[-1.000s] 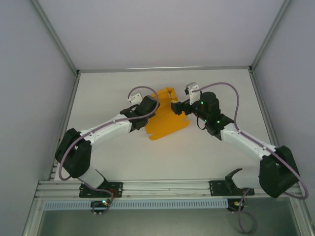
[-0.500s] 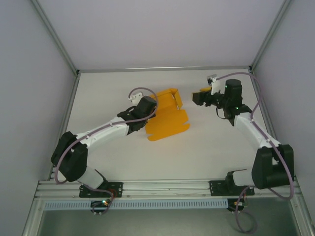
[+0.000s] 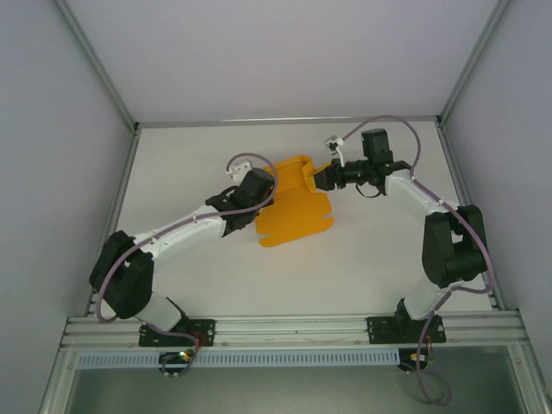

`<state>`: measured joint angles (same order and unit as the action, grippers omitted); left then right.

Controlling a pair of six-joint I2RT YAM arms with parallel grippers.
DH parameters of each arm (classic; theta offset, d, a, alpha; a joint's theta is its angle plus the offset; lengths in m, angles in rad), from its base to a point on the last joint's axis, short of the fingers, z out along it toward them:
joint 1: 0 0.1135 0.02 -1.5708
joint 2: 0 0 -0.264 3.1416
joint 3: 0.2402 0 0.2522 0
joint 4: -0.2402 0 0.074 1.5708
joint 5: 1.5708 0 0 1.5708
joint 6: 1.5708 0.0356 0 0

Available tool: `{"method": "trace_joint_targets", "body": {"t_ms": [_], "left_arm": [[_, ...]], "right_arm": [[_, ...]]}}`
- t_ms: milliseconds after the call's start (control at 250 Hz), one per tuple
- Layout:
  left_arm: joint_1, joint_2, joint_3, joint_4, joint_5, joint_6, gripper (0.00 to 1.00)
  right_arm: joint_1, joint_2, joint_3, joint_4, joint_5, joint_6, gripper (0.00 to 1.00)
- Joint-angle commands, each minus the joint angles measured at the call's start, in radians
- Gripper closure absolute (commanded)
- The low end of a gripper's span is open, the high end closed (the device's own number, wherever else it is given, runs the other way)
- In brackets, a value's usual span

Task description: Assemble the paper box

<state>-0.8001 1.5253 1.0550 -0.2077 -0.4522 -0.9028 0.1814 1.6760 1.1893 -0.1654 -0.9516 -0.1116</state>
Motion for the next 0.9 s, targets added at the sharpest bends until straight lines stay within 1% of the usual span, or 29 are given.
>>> {"method": "trace_joint_targets", "body": {"t_ms": [0, 16, 52, 68, 92, 104, 156, 212, 260, 280, 343, 371, 431, 483, 495, 515, 543, 583, 623, 667, 727, 755, 823, 895], "left_arm": [[-0.004, -0.022, 0.010, 0.017, 0.003, 0.023, 1.00], [-0.005, -0.022, 0.010, 0.016, 0.003, 0.023, 1.00], [-0.004, -0.022, 0.008, 0.018, 0.006, 0.023, 1.00], [-0.005, -0.022, 0.010, 0.018, 0.005, 0.025, 1.00], [-0.006, -0.023, 0.011, 0.016, 0.005, 0.024, 1.00], [-0.006, -0.024, 0.012, 0.017, 0.006, 0.024, 1.00], [-0.008, -0.024, 0.013, 0.017, 0.002, 0.025, 1.00], [-0.012, -0.024, 0.015, 0.016, -0.001, 0.025, 1.00], [-0.016, -0.023, 0.016, 0.015, -0.005, 0.024, 1.00], [-0.017, -0.023, 0.017, 0.015, -0.005, 0.025, 1.00], [-0.018, -0.022, 0.020, 0.012, -0.006, 0.027, 1.00], [-0.019, -0.022, 0.022, 0.008, -0.009, 0.028, 1.00], [-0.022, -0.024, 0.022, 0.006, -0.011, 0.029, 1.00], [-0.024, -0.027, 0.019, 0.007, -0.013, 0.027, 1.00], [-0.024, -0.028, 0.018, 0.009, -0.013, 0.028, 1.00], [-0.025, -0.027, 0.019, 0.009, -0.013, 0.028, 1.00], [-0.028, -0.029, 0.019, 0.011, -0.014, 0.028, 1.00], [-0.030, -0.028, 0.018, 0.012, -0.013, 0.028, 1.00], [-0.034, -0.024, 0.022, 0.010, -0.013, 0.027, 1.00], [-0.035, -0.020, 0.026, 0.006, -0.013, 0.025, 1.00], [-0.039, -0.014, 0.035, -0.006, -0.015, 0.020, 1.00], [-0.040, -0.011, 0.037, -0.009, -0.016, 0.018, 1.00], [-0.046, -0.008, 0.041, -0.016, -0.024, 0.002, 1.00], [-0.051, 0.000, 0.051, -0.035, -0.033, -0.018, 1.00]], "right_arm": [[0.026, 0.005, 0.027, -0.090, -0.030, -0.080, 0.61], [0.030, 0.004, 0.027, -0.091, -0.018, -0.079, 0.63], [0.040, 0.001, 0.029, -0.090, 0.025, -0.070, 0.61], [0.046, -0.001, 0.029, -0.086, 0.055, -0.064, 0.58], [0.053, -0.005, 0.026, -0.072, 0.114, -0.045, 0.50], [0.058, -0.009, 0.023, -0.061, 0.146, -0.034, 0.48], [0.083, -0.021, 0.011, -0.028, 0.287, -0.013, 0.49], [0.124, -0.033, 0.004, 0.002, 0.486, 0.005, 0.48], [0.162, -0.035, 0.008, 0.013, 0.638, 0.004, 0.50], [0.178, -0.031, 0.013, 0.015, 0.688, 0.003, 0.53], [0.214, -0.028, 0.019, 0.023, 0.782, -0.008, 0.64], [0.226, -0.031, 0.015, 0.040, 0.814, 0.000, 0.66], [0.240, -0.033, 0.013, 0.069, 0.887, 0.042, 0.68], [0.251, -0.033, 0.011, 0.093, 0.989, 0.070, 0.61], [0.255, -0.033, 0.008, 0.102, 1.022, 0.079, 0.62], [0.258, -0.032, 0.005, 0.117, 1.073, 0.091, 0.66], [0.262, -0.033, -0.001, 0.139, 1.121, 0.104, 0.70], [0.262, -0.033, -0.013, 0.173, 1.154, 0.126, 0.70], [0.262, -0.031, -0.021, 0.204, 1.168, 0.148, 0.75], [0.263, -0.028, -0.023, 0.226, 1.163, 0.163, 0.77], [0.271, -0.019, -0.021, 0.247, 1.185, 0.183, 0.87], [0.279, -0.015, -0.020, 0.250, 1.216, 0.185, 0.90], [0.307, 0.005, 0.001, 0.237, 1.363, 0.189, 0.95], [0.345, 0.048, 0.041, 0.200, 1.583, 0.161, 0.98]]}}
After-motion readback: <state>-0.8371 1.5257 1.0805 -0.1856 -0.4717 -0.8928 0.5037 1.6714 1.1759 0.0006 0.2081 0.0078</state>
